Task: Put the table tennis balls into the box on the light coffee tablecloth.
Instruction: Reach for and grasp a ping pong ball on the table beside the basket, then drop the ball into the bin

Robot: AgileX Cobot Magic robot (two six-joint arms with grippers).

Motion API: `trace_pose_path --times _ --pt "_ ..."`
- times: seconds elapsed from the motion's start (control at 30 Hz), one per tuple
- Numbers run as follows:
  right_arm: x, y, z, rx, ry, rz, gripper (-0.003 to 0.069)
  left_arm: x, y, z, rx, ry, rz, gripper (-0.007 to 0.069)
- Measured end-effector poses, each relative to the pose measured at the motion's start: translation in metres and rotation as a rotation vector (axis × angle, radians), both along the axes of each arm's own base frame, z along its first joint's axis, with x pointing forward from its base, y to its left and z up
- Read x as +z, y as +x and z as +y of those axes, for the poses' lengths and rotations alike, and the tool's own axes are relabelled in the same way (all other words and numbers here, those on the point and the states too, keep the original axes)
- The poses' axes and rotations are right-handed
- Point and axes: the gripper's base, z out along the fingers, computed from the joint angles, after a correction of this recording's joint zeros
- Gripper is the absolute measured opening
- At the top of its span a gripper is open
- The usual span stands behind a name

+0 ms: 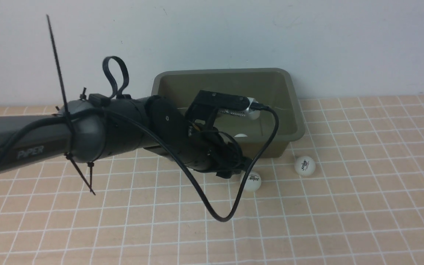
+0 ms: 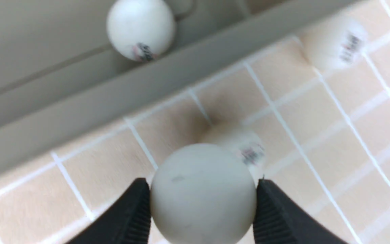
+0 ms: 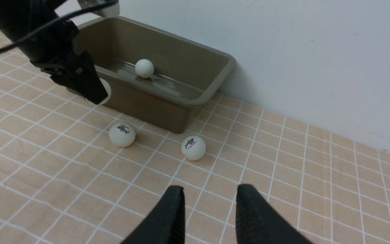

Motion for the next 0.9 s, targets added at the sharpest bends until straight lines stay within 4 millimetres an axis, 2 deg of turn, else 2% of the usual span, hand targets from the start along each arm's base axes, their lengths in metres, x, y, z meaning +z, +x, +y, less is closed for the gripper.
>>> trace_pose_path --times 0.13,0.33,0.5,0.63,0.77,0.9 --pt "0.0 0.0 0.0 0.0 0.0 0.0 0.0209 0.017 -0.013 0.004 -0.067 0.009 0.041 0.0312" --pt "0.0 0.0 0.0 0.0 0.0 0.0 0.0209 0.037 -0.009 0.011 -0.068 -0.003 -0.062 0.0312" --pt "0.0 0.0 0.0 0.0 0.0 0.001 0.0209 0.053 0.031 0.034 0.045 -0.029 -0.169 0.0312" --pt "0.0 0.0 0.0 0.0 0.0 0.001 0.0209 0.048 0.071 0.05 0.083 -0.015 -0.178 0.0312" --pt "0.0 0.0 0.0 0.0 0.0 0.001 0.0209 0.032 0.098 0.045 -0.018 0.033 -0.132 0.0312" --pt "0.0 0.0 0.0 0.0 0.0 0.001 0.0209 0.024 0.108 0.035 -0.154 0.07 -0.082 0.0325"
